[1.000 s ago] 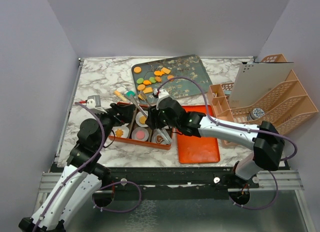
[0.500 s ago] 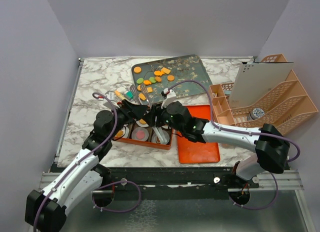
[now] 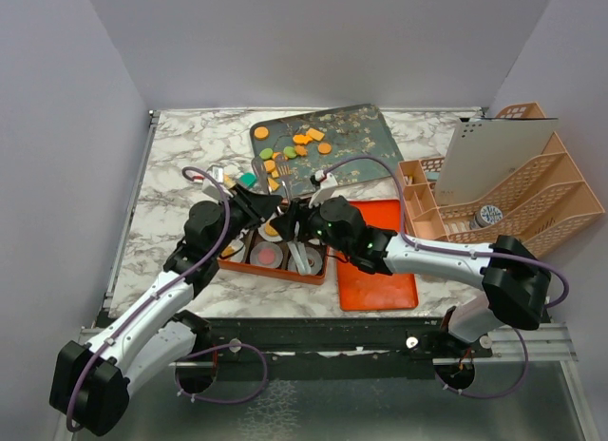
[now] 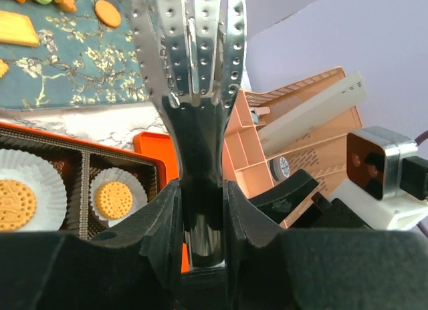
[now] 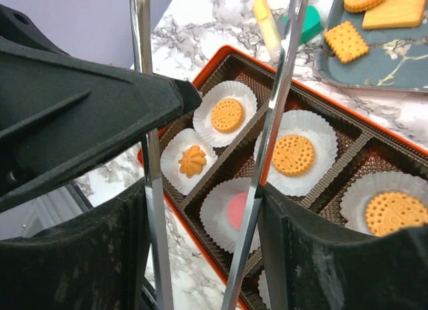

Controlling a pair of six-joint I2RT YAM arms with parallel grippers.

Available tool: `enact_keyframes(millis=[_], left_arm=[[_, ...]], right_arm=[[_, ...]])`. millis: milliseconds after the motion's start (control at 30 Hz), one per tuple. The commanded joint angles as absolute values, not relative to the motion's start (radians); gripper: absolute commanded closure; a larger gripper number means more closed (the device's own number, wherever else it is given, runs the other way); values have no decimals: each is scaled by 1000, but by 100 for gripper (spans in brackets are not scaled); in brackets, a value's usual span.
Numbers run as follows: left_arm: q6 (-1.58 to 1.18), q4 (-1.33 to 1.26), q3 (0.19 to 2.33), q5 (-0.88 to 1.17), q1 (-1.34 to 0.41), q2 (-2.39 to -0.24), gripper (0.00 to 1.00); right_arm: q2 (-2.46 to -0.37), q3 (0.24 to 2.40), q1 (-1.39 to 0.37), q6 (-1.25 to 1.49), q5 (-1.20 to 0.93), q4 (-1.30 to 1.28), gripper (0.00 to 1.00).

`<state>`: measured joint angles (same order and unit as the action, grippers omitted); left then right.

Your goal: Pack the cookies

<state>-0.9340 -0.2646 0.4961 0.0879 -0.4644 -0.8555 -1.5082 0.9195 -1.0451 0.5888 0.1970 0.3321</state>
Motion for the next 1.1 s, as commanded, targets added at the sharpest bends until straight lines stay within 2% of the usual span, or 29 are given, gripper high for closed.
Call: enact_keyframes(millis=[0,67,233,433,633,700,967,1067], left_arm=[[-829,-201,592,-14,-456,-882,94],[-766,-151,631,-64,-456,-888,100],[-566,42,772,-235,-450,-931,100],[-282,249,994,-547,-434,-1046,100],[1,206,1081,-792,-379,-1190,100],[83,177,1096,-868,-356,-1256,100],[218,141,1181,-927,-225,-1555,100],[277,47,1160,-909,-193,-1620,100]], right_arm=[[-1453,899,-1052,580,212,389,36],[-1435,892,-1052,566,222,377,31],[-1376,865,-1052,542,268,330,19],[-1278,819,-1052,504,360,231,8],[-1175,759,-1052,484,473,139,5],[-1144,742,-1052,479,518,104,2],[-1036,685,-1052,466,612,18,0],[-996,658,-1052,469,623,9,0]])
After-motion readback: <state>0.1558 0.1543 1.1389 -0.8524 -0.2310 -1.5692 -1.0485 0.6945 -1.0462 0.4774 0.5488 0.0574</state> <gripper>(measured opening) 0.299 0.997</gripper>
